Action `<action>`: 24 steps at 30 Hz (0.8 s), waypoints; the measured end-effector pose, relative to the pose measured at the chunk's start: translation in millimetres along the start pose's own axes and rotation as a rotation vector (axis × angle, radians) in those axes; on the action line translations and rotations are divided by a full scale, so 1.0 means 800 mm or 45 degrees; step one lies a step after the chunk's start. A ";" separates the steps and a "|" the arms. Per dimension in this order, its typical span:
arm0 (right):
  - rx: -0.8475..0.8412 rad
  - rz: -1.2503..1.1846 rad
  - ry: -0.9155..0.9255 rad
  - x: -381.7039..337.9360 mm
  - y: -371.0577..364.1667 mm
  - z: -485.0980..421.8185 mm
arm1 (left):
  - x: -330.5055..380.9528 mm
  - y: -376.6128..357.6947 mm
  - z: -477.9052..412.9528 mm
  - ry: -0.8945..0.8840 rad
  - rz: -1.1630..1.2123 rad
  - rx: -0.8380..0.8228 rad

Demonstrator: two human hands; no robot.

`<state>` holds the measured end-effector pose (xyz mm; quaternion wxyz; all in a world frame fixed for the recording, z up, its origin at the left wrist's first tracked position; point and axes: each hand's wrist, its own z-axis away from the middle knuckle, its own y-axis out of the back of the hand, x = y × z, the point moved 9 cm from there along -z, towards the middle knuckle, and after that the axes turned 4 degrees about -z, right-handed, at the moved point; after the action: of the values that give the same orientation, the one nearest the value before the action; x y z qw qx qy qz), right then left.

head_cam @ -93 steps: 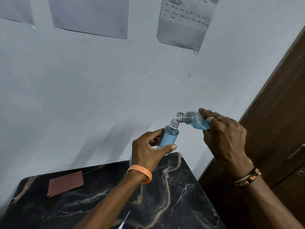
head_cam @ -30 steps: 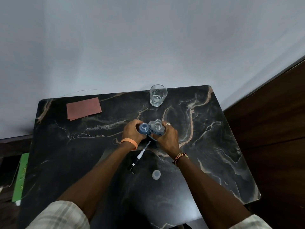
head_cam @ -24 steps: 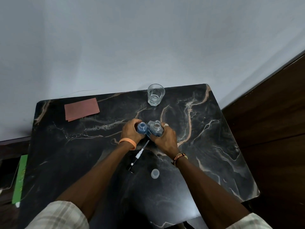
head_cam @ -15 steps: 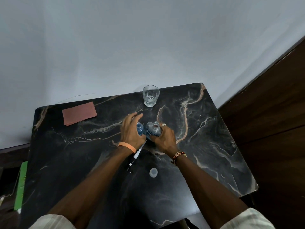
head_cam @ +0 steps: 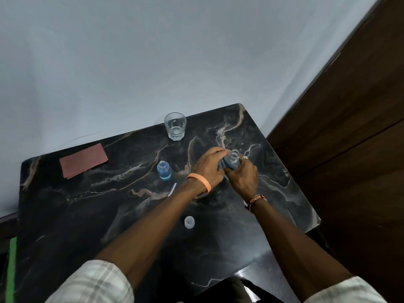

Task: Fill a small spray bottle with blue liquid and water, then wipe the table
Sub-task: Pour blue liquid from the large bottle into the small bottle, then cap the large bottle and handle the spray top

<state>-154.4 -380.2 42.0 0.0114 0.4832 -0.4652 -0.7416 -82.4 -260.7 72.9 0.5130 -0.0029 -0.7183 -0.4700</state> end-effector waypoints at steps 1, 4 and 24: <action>0.034 -0.004 -0.019 0.012 0.013 0.000 | 0.013 -0.014 -0.004 -0.036 -0.029 -0.048; 0.095 0.004 -0.088 0.046 0.039 0.002 | 0.038 -0.050 -0.010 -0.077 -0.099 -0.151; 0.417 -0.111 -0.099 0.101 0.082 0.081 | -0.052 -0.022 0.063 0.169 0.199 0.095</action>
<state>-272.4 -411.0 37.3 -0.1178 0.4693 -0.5584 -0.6738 -107.8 -216.3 28.5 0.5943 -0.0086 -0.6973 -0.4006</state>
